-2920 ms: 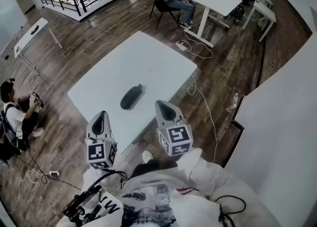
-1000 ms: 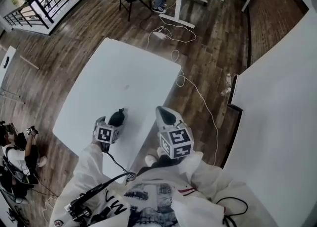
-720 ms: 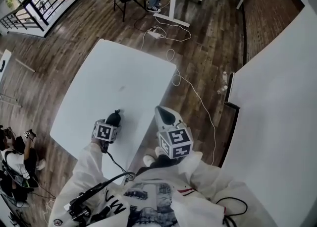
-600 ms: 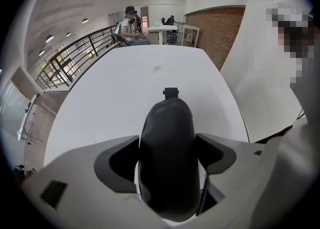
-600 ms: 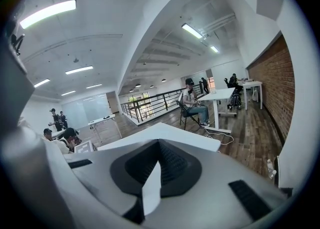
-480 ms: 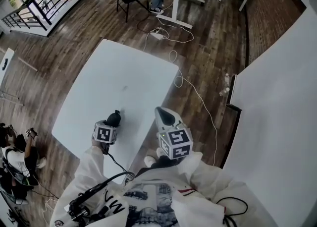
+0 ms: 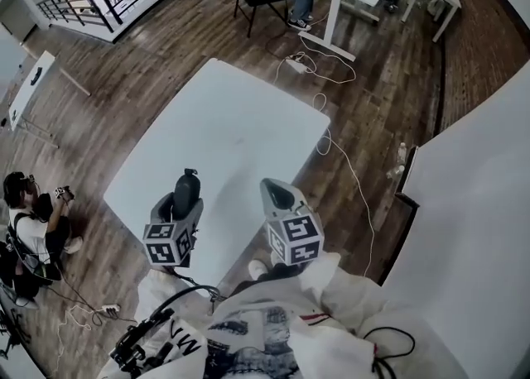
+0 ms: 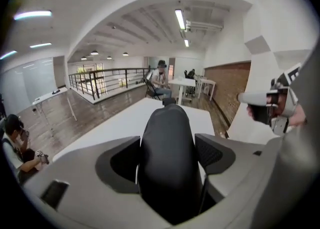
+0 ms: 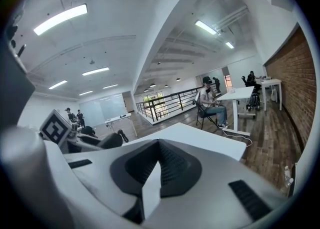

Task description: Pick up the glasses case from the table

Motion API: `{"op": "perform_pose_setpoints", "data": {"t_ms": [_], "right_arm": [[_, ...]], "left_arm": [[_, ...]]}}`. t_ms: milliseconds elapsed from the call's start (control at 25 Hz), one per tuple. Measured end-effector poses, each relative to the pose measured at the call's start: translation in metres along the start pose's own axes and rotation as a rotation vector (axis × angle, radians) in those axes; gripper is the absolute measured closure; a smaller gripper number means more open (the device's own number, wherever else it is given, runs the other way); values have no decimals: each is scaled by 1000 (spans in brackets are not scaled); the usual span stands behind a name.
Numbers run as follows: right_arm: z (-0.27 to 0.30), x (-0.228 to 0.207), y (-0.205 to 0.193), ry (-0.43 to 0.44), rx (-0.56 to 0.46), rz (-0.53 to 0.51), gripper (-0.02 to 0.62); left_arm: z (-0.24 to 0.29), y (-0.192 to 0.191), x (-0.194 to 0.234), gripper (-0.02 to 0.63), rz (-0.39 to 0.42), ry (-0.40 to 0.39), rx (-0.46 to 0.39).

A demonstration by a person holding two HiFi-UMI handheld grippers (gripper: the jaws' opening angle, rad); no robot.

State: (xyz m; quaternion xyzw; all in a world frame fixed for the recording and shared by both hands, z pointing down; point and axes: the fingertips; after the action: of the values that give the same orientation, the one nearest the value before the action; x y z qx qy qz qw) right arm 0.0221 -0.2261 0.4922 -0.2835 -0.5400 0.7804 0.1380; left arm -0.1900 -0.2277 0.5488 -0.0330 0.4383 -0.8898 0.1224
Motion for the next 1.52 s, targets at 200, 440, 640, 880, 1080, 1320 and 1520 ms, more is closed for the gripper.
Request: {"op": "perform_pose_setpoints", "data": {"t_ms": [200,440,640,880,1080,1320,1520], "right_arm": [[8,17,5,55,-4,-20,598],[12,34,15,83,-15,-42,598],[7,37,20,94,-27,-54,598],[-2,35,34,91,-77,-106,601],[-2,40,42,109,-93,-134,601],[-1,44,45,123,-105,-132,601],[-2,41,43,133,-108,-131,601]], "left_arm": [[-62,47,10,242,-53,79,-238],[-98,56,32,247,-131,137,-384],[-105,52,30,247,-131,159,-398],[-107,54,25,247,-121,181,-401],[-110,55,28,247,-122,196,-400],[-112,55,33,247,-137,219,-389],[-109,52,27,246,-134,219,-373]]}}
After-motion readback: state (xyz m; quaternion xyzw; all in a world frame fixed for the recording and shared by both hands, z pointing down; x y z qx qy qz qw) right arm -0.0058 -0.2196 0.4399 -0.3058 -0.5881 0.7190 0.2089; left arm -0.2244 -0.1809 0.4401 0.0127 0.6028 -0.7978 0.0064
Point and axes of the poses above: the fingertips, and each gripper's own axes: z forward along the fingers, x to its left, y out of its top, and after that the axes turned 10 degrees about y, right-handed
